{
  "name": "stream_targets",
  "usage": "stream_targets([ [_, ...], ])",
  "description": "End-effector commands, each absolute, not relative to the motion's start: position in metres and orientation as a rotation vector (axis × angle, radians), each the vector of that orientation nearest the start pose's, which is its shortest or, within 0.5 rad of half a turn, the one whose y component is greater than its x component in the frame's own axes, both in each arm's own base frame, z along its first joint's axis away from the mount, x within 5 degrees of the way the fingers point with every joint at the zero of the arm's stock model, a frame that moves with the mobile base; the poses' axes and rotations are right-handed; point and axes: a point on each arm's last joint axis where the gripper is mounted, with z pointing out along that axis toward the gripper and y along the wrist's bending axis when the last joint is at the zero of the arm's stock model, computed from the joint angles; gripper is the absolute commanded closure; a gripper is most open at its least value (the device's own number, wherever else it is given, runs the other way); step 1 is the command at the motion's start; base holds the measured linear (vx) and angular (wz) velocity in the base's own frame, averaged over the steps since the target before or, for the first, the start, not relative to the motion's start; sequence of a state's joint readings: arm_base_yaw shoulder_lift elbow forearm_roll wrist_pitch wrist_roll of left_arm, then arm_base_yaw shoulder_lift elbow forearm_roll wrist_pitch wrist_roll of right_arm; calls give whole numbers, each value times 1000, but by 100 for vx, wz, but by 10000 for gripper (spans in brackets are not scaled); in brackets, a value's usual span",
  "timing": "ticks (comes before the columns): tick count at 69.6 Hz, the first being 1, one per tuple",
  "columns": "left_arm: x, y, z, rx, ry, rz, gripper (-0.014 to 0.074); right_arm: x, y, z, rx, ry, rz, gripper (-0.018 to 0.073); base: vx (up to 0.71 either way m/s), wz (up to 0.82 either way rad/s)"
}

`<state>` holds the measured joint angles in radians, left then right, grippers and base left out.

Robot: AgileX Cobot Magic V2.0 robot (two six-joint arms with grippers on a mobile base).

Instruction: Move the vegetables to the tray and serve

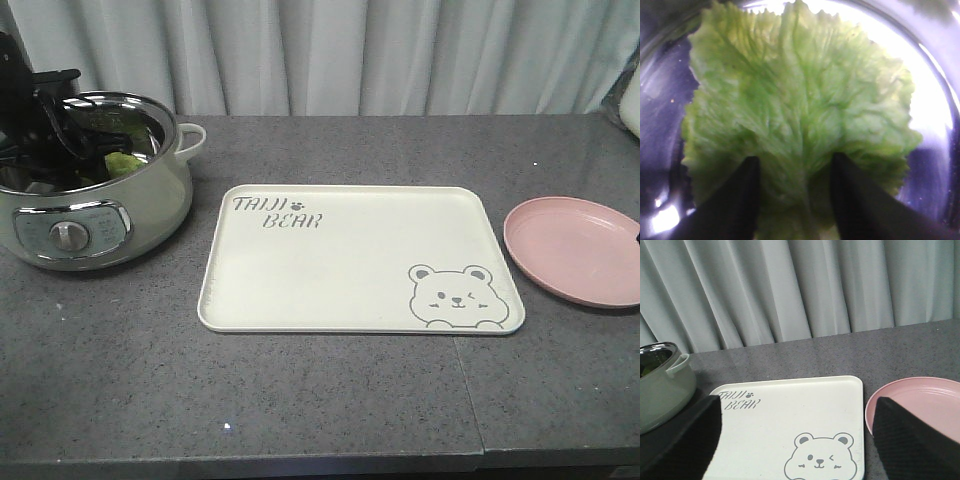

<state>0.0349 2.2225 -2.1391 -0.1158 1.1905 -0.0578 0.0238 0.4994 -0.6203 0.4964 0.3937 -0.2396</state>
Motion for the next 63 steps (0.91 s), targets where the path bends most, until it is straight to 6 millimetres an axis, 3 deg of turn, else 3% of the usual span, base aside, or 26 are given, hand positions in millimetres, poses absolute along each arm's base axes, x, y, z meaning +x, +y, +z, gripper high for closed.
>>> stream_targets([
  [1, 475, -1, 287, -153, 2748, -272, 519, 101, 17, 367, 50, 1654, 332, -25, 0, 0],
  [5, 475, -2, 287, -125, 2744, -291, 607, 100, 18, 366, 46, 1664, 335, -25, 0, 0],
  [20, 474, -4, 310, -103, 2671, -317, 603, 100, 19, 363, 36, 1697, 349, -25, 0, 0],
  [36, 455, -5, 387, -68, 2450, -301, 603, 100, 20, 363, 52, 1693, 384, -25, 0, 0],
  [51, 410, -7, 464, -35, 2251, -294, 603, 104, 22, 365, 19, 1675, 377, -25, 0, 0],
  [63, 372, -24, 503, 25, 2155, -505, 603, 127, 30, 365, 10, 1715, 493, -25, 0, 0],
])
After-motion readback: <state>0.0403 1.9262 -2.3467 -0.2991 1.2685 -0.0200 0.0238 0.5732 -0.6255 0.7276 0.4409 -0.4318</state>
